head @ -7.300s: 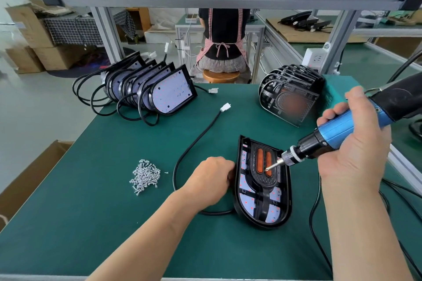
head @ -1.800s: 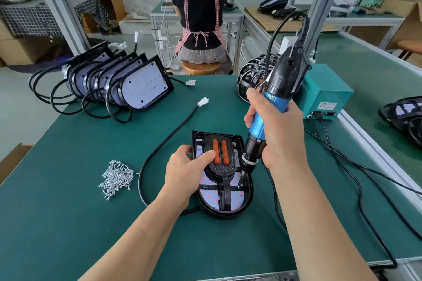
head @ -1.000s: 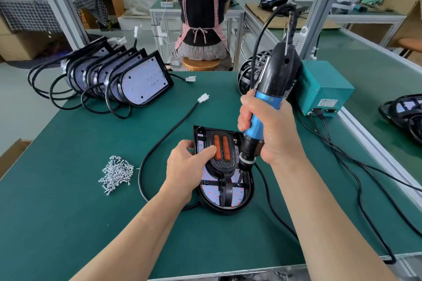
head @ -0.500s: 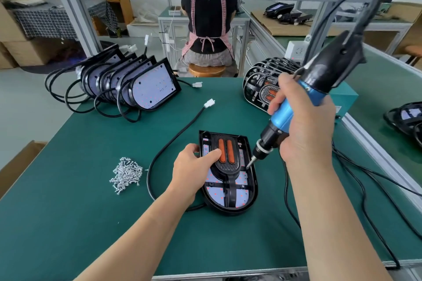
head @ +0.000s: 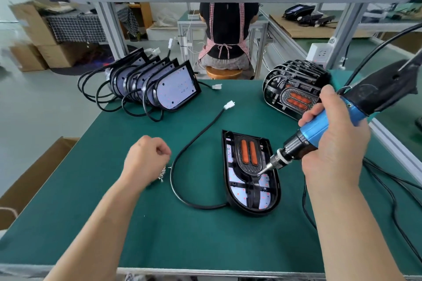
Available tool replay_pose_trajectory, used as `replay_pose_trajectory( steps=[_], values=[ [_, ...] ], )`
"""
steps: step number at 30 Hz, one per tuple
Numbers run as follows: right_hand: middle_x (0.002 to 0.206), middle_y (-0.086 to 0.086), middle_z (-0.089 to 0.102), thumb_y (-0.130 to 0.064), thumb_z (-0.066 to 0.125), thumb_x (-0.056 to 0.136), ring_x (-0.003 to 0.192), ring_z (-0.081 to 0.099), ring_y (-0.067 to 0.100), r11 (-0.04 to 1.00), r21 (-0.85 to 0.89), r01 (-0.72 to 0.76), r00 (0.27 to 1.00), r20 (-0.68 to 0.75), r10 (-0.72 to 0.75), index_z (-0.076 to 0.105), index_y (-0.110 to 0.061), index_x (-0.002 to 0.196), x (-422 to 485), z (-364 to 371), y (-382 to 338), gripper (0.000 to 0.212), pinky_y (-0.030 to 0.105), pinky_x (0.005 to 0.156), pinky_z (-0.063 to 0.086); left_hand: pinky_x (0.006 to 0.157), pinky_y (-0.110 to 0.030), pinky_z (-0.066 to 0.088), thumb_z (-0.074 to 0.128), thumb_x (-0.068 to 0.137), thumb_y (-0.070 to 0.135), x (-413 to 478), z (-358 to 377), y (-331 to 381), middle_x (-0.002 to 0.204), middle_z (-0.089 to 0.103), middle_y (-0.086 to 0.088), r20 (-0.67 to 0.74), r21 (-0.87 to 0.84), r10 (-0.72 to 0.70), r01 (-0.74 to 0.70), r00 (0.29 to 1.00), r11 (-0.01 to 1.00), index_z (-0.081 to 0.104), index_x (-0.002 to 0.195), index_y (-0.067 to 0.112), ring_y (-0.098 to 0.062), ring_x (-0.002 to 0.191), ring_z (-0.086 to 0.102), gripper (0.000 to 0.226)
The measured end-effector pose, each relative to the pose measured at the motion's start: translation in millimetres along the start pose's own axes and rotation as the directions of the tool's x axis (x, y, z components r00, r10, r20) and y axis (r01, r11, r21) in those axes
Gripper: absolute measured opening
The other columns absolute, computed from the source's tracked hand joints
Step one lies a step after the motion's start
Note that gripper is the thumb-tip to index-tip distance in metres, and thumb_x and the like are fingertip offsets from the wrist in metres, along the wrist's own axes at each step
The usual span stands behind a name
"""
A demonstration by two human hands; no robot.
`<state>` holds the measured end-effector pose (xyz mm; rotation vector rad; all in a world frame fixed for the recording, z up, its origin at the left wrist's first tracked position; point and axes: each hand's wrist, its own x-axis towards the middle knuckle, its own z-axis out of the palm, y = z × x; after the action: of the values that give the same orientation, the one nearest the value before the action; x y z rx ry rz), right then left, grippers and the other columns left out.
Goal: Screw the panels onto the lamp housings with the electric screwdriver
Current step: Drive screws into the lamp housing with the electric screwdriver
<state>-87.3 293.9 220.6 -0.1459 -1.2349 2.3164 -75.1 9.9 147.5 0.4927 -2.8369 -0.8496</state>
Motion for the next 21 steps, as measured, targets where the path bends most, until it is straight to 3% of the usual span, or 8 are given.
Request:
replay_pose_trajectory(
  steps=[6, 11, 16, 21],
  values=[
    [0.064, -0.005, 0.056, -0.023, 0.075, 0.088, 0.054, 0.054, 0.014, 1.000, 0.004, -0.004, 1.000, -0.002, 0.004, 0.052, -0.016, 0.087, -5.9, 6.1, 4.0, 0.024, 0.027, 0.057, 0.047, 0.091, -0.037, 0.045, 0.070, 0.083, 0.016, 3.6, -4.2, -8.4, 0.094, 0.052, 0.001, 0.157, 0.213, 0.049, -0.082, 0.986, 0.973, 0.067, 0.079, 0.033, -0.026, 0.108, 0.050, 0.017],
    [0.064, -0.006, 0.056, -0.022, 0.074, 0.089, 0.054, 0.055, 0.013, 1.000, 0.009, 0.010, 1.000, -0.003, -0.010, 0.053, -0.018, 0.085, -10.7, 6.9, 1.5, 0.022, 0.026, 0.057, 0.048, 0.096, -0.038, 0.041, 0.063, 0.087, 0.019, 4.8, -4.9, -5.1, 0.099, 0.054, 0.002, 0.169, 0.234, 0.091, -0.130, 0.981, 0.963, 0.067, 0.079, 0.036, -0.024, 0.108, 0.049, 0.020],
    [0.064, -0.006, 0.056, -0.022, 0.074, 0.090, 0.054, 0.054, 0.013, 1.000, 0.016, 0.015, 0.999, -0.030, -0.014, 0.052, -0.017, 0.087, -12.6, 7.3, -1.5, 0.022, 0.026, 0.058, 0.048, 0.088, -0.034, 0.035, 0.066, 0.085, 0.022, 7.2, -1.8, -1.0, 0.101, 0.052, 0.004, 0.239, 0.333, 0.094, -0.173, 0.967, 0.927, 0.069, 0.087, 0.032, -0.022, 0.110, 0.047, 0.011],
    [0.064, -0.005, 0.056, -0.022, 0.074, 0.090, 0.053, 0.054, 0.013, 1.000, 0.020, 0.004, 0.999, -0.045, -0.003, 0.052, -0.018, 0.086, -14.5, 6.7, -1.4, 0.022, 0.026, 0.058, 0.048, 0.091, -0.036, 0.038, 0.063, 0.085, 0.016, 14.3, -0.3, 5.9, 0.102, 0.058, 0.005, 0.304, 0.435, 0.097, -0.229, 0.948, 0.871, 0.065, 0.084, 0.027, -0.023, 0.110, 0.050, 0.011]
  ],
)
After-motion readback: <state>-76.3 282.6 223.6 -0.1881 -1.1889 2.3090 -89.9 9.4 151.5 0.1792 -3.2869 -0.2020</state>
